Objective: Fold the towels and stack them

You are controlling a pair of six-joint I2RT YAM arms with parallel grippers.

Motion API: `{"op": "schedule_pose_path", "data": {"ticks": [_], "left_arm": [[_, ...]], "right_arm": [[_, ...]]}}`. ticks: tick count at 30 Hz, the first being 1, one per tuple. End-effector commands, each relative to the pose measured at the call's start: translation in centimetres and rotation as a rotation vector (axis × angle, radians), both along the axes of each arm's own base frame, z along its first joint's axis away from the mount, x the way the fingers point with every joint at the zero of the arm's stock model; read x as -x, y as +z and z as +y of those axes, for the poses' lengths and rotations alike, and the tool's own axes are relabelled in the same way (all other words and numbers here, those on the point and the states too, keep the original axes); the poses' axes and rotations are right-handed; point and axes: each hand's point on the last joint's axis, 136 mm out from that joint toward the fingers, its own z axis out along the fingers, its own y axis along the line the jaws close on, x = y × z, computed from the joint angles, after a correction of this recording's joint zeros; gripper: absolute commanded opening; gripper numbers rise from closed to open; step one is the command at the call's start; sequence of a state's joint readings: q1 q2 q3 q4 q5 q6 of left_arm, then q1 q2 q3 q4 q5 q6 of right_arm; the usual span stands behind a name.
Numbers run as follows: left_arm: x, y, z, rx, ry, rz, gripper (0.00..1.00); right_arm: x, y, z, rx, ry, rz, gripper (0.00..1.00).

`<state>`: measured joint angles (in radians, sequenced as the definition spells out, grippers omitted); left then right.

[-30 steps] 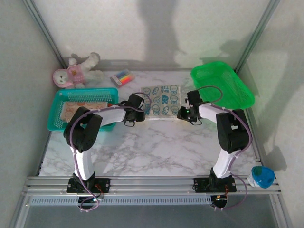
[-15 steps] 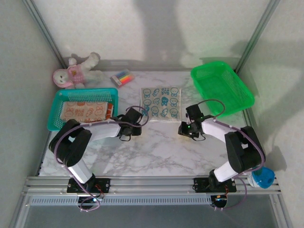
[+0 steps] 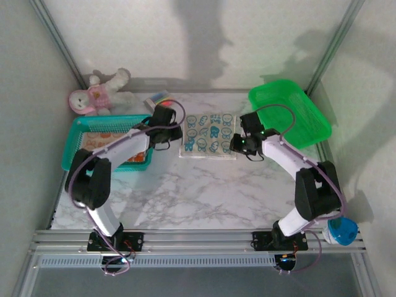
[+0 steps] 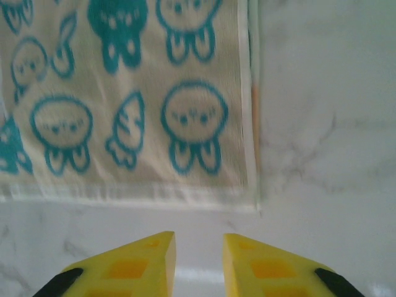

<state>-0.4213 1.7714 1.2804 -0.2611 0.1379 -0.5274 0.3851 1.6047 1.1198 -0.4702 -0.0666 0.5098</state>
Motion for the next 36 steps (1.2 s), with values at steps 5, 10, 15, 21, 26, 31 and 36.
{"op": "schedule_pose_path", "data": {"ticks": [5, 10, 15, 21, 26, 31, 36], "left_arm": [[-6.7, -3.1, -0.2, 0.036, 0.007, 0.021, 0.2], [-9.3, -5.6, -0.9, 0.016, -0.001, 0.04, 0.21], [-10.4, -7.4, -1.1, 0.01, 0.002, 0.056, 0.22], [-11.0, -8.4, -1.2, 0.003, 0.0, 0.066, 0.22], [-11.5, -8.8, -1.5, 0.003, -0.008, 0.07, 0.22], [-11.8, -8.8, -1.6, 0.008, -0.004, 0.068, 0.21], [-11.8, -9.5, -1.1, -0.023, 0.008, 0.081, 0.22]], "right_arm": [[-6.8, -0.4, -1.5, 0.049, -0.081, -0.022, 0.25], [-10.0, -1.1, -1.5, 0.047, -0.095, -0.012, 0.25], [-11.8, -2.0, -1.4, 0.044, -0.095, 0.005, 0.26], [-11.9, -2.5, -1.0, 0.03, -0.09, 0.014, 0.26], [-11.8, -3.1, -0.9, 0.028, -0.087, 0.027, 0.26], [-11.6, -3.4, -0.9, 0.027, -0.085, 0.034, 0.26], [-11.6, -3.4, -0.8, 0.02, -0.085, 0.035, 0.26]]}}
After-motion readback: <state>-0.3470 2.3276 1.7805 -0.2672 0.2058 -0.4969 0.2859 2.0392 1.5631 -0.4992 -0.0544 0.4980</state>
